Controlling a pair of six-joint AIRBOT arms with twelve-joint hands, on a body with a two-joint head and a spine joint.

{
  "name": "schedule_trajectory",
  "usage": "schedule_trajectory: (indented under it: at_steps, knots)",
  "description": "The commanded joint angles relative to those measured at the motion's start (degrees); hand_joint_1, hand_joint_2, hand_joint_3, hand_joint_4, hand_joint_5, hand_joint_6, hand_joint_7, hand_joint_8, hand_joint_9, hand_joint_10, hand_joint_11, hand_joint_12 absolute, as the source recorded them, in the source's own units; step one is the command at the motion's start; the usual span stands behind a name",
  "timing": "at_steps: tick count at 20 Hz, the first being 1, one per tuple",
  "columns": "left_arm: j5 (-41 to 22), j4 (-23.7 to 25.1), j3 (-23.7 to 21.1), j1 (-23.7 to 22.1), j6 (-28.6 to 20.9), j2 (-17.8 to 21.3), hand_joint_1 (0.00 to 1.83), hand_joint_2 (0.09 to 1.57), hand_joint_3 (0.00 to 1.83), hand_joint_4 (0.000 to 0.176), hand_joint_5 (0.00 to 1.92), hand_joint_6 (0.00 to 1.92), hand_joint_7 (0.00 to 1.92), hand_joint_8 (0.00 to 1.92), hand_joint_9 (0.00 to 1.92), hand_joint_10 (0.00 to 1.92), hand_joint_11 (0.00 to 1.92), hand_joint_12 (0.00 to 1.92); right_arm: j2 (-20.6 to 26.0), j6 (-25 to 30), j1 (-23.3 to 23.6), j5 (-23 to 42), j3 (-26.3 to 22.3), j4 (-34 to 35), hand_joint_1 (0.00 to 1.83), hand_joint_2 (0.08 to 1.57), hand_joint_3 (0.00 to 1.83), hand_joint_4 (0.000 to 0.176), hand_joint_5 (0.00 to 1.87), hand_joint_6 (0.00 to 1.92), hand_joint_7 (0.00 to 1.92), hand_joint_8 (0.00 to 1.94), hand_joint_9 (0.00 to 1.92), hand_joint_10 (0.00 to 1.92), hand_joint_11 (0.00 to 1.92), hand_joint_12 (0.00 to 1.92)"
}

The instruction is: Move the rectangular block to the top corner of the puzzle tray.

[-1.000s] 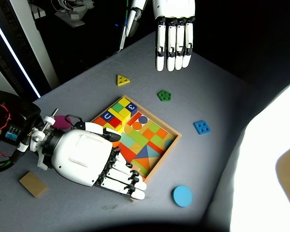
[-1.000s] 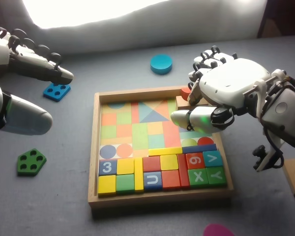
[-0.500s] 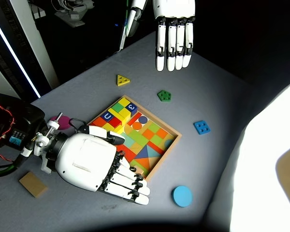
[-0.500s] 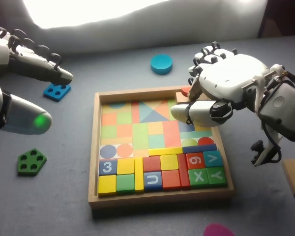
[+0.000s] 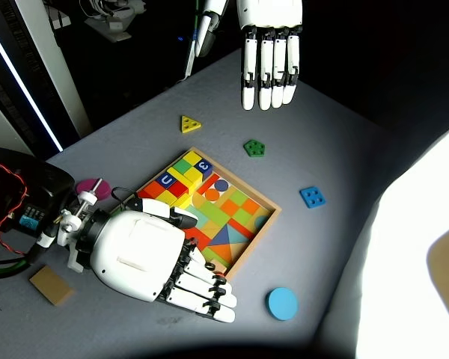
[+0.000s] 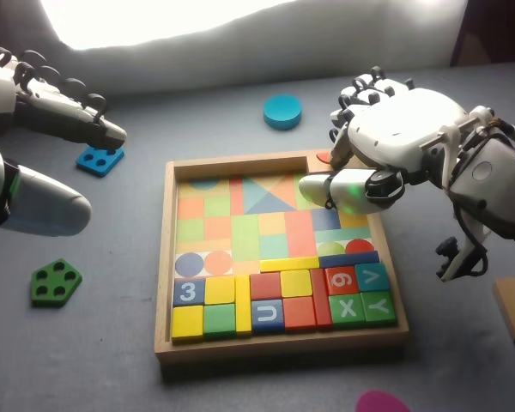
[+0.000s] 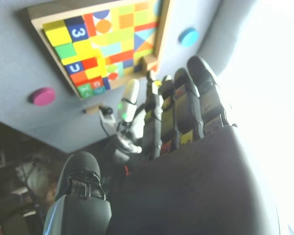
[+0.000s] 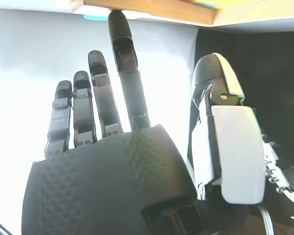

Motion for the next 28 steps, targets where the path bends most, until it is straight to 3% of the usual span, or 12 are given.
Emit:
schedule_trajectory:
  at_steps: [1,14,19,21,23,28]
  knots:
    - [4.94,0.55,0.16,-0.77,0.05,0.27,0.00,1.20,0.00,0.048,0.18,0.00,0.17,0.00,0.17,0.00,0.00,0.56,0.30,-0.59,0.06,3.55,0.77,-0.85,0.00,1.18,0.00,0.000,0.85,0.00,0.32,0.00,0.09,0.01,0.01,0.01]
    - [4.94,0.55,0.17,-0.77,0.05,0.27,0.00,1.19,0.00,0.049,0.19,0.00,0.19,0.00,0.20,0.01,0.00,0.63,0.29,-0.38,1.15,3.53,1.10,-0.86,0.00,1.19,0.00,0.000,0.84,0.00,0.34,0.01,0.09,0.01,0.01,0.01]
    - [4.94,0.55,0.18,-0.77,0.05,0.27,0.00,1.20,0.00,0.051,0.18,0.00,0.17,0.00,0.17,0.00,0.00,0.56,0.47,-0.37,2.09,3.69,0.93,-0.85,0.00,1.18,0.00,0.000,0.84,0.01,0.32,0.00,0.11,0.02,0.05,0.03]
    - [4.94,0.55,0.18,-0.77,0.05,0.27,0.00,1.20,0.00,0.045,0.18,0.00,0.17,0.00,0.18,0.00,0.00,0.58,0.55,-0.37,2.34,3.75,0.93,-0.85,0.00,1.19,0.00,0.000,0.82,0.00,0.29,0.00,0.09,0.00,0.01,0.03]
    - [4.94,0.55,0.19,-0.76,0.05,0.27,0.00,1.19,0.00,0.046,0.17,0.00,0.17,0.00,0.18,0.00,0.00,0.58,0.71,-0.34,2.79,3.81,0.87,-0.85,0.00,1.19,0.00,0.000,0.82,0.00,0.30,0.01,0.10,0.00,0.00,0.13]
    - [4.94,0.55,0.00,-0.76,0.04,0.27,0.00,1.19,0.00,0.046,0.17,0.00,0.16,0.00,0.18,0.00,0.00,0.57,1.75,-0.13,3.89,3.81,-0.32,-0.85,0.00,1.19,0.00,0.000,0.84,0.01,0.32,0.01,0.10,0.00,0.00,0.18]
